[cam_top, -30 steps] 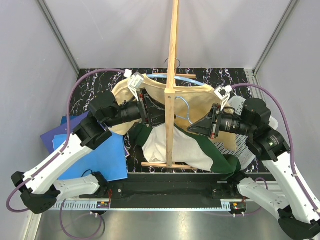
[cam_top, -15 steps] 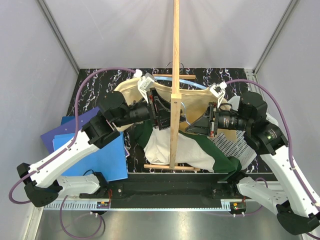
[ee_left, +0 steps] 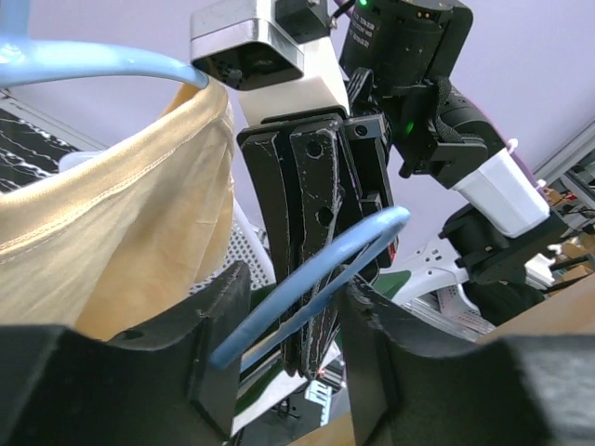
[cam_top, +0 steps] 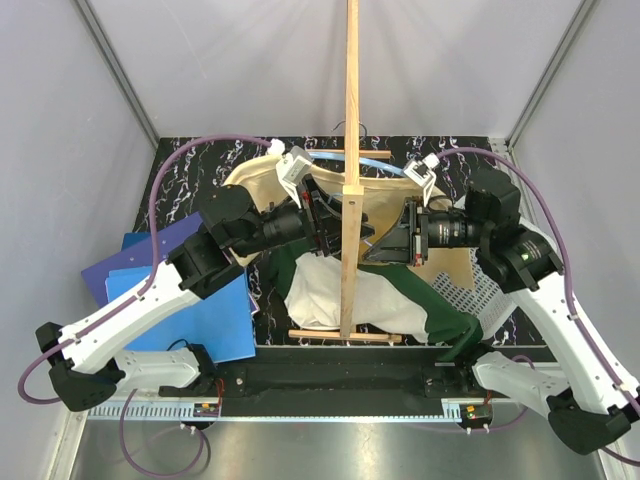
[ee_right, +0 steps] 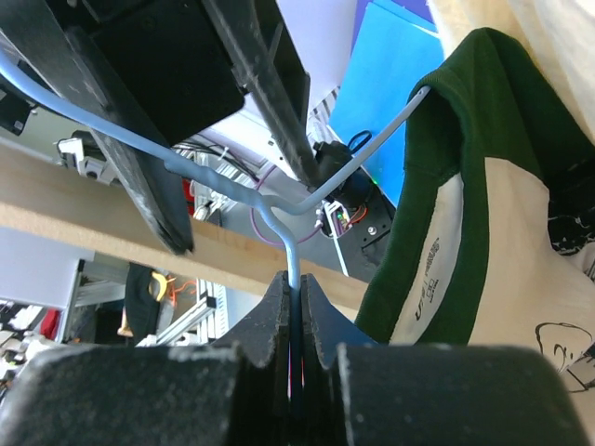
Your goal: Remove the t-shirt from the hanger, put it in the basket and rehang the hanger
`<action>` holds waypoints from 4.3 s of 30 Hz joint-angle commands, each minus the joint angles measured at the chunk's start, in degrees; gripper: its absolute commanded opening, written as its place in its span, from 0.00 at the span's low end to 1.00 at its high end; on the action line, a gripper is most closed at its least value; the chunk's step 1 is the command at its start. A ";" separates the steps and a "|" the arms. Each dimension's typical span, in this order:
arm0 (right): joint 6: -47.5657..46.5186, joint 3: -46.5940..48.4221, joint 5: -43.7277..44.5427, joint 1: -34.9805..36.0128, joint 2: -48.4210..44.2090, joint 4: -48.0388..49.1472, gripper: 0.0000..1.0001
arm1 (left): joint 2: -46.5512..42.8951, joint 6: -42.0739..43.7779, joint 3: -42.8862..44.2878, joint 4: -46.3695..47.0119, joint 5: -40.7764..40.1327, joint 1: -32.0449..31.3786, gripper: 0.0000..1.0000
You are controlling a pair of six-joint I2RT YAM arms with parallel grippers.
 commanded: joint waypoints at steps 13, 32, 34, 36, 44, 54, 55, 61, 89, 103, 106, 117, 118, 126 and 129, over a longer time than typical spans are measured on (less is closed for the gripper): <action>-5.54 7.28 3.34 1.79 3.35 -4.69 0.34 | -4.39 1.24 0.40 3.65 -9.03 -0.26 0.00; -9.42 2.36 48.33 1.70 -14.85 -12.35 0.89 | -5.27 4.93 3.74 -4.96 -10.10 -0.26 0.00; -9.68 1.92 50.01 1.70 -15.81 -12.96 0.90 | -4.83 5.10 4.44 -5.13 -9.84 -0.26 0.00; -9.51 1.48 53.17 1.79 -16.43 -14.10 0.90 | -4.40 5.19 5.40 -5.05 -9.40 -0.26 0.00; -4.86 -4.67 63.63 1.70 -25.12 -15.34 0.81 | -2.90 7.74 9.62 -7.94 -6.23 0.36 0.00; -3.62 -14.60 59.86 1.70 -37.17 -5.67 0.62 | -2.64 9.67 11.82 -10.85 2.36 4.39 0.00; -3.79 -15.74 59.60 1.70 -37.61 -4.71 0.60 | -2.64 9.67 11.91 -10.85 3.16 4.75 0.00; -4.76 -20.58 56.43 1.70 -40.60 -1.27 0.53 | -2.20 9.32 12.44 -11.11 6.95 7.56 0.00; -6.43 -23.66 57.13 1.70 -38.84 3.56 0.00 | -3.60 4.40 10.68 -9.27 13.46 12.40 0.00; 1.12 -20.94 80.68 1.79 -42.62 -2.85 0.00 | -9.05 1.59 5.24 -6.72 5.21 13.37 0.00; 5.67 -19.53 87.00 1.79 -41.93 -7.50 0.00 | -10.80 1.32 3.83 -5.85 0.30 13.45 0.00; 12.64 -18.12 97.22 1.70 -43.59 -14.81 0.00 | -17.39 3.43 -0.74 -4.52 -4.21 13.98 0.00; 13.08 -18.30 97.22 1.70 -43.76 -14.98 0.00 | -17.75 3.52 -1.00 -3.91 -4.47 13.98 0.00; -1.47 -21.02 70.45 1.70 -39.64 -1.29 0.00 | -16.88 3.35 0.13 -3.47 -2.28 13.98 0.00; -5.45 -19.88 54.36 1.70 -35.87 3.55 0.00 | -15.65 3.17 0.92 -3.29 -0.78 13.98 0.00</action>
